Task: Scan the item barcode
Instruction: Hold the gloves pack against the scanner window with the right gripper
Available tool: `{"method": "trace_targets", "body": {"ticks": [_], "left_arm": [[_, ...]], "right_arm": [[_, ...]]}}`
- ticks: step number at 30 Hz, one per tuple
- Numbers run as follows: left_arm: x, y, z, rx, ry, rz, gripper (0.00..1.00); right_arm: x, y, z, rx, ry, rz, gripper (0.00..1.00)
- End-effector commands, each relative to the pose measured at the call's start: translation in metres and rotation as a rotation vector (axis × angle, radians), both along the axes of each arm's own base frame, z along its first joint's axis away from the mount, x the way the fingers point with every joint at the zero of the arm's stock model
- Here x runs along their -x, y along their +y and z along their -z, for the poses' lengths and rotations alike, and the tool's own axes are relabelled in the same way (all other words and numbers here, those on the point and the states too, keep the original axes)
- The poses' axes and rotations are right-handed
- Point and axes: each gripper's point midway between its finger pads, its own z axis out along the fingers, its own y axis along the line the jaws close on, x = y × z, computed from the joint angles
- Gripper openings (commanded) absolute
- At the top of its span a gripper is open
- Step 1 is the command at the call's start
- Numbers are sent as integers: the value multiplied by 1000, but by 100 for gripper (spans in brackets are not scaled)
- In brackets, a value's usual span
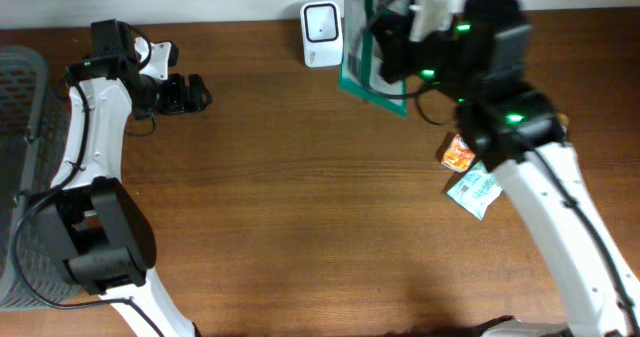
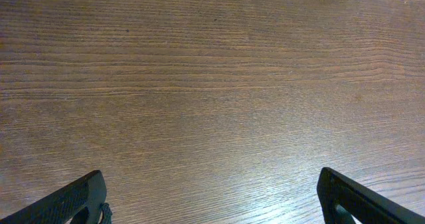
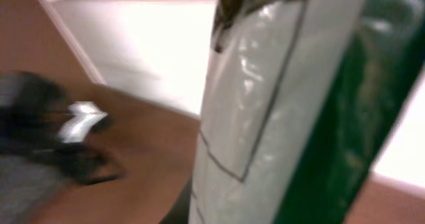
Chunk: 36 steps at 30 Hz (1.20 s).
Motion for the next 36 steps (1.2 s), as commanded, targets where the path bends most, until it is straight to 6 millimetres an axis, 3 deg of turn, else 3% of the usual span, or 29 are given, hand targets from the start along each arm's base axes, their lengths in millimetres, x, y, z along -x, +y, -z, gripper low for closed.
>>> {"method": "trace_targets", "body": {"ticks": [1, 4, 11, 15, 19, 26, 36], "left_arm": [[-3, 2, -8, -8, -23, 6, 99], [-3, 2, -8, -8, -23, 6, 99], [-3, 2, -8, -8, -23, 5, 99], [-3, 2, -8, -8, -23, 5, 99], [-3, 2, -8, -8, -23, 5, 99], [-3, 2, -8, -8, -23, 6, 99], [-3, 2, -8, -7, -23, 5, 99]], "right_arm": [[-38, -15, 13, 392, -172, 249, 4], [-59, 7, 28, 589, -273, 248, 4], [-122, 43, 95, 958, -477, 178, 4], [-144, 57, 121, 1020, -578, 182, 4], [-162, 79, 164, 970, -695, 63, 4], [-174, 81, 211, 960, -738, 23, 4], [-175, 80, 225, 980, -695, 2, 4]]}}
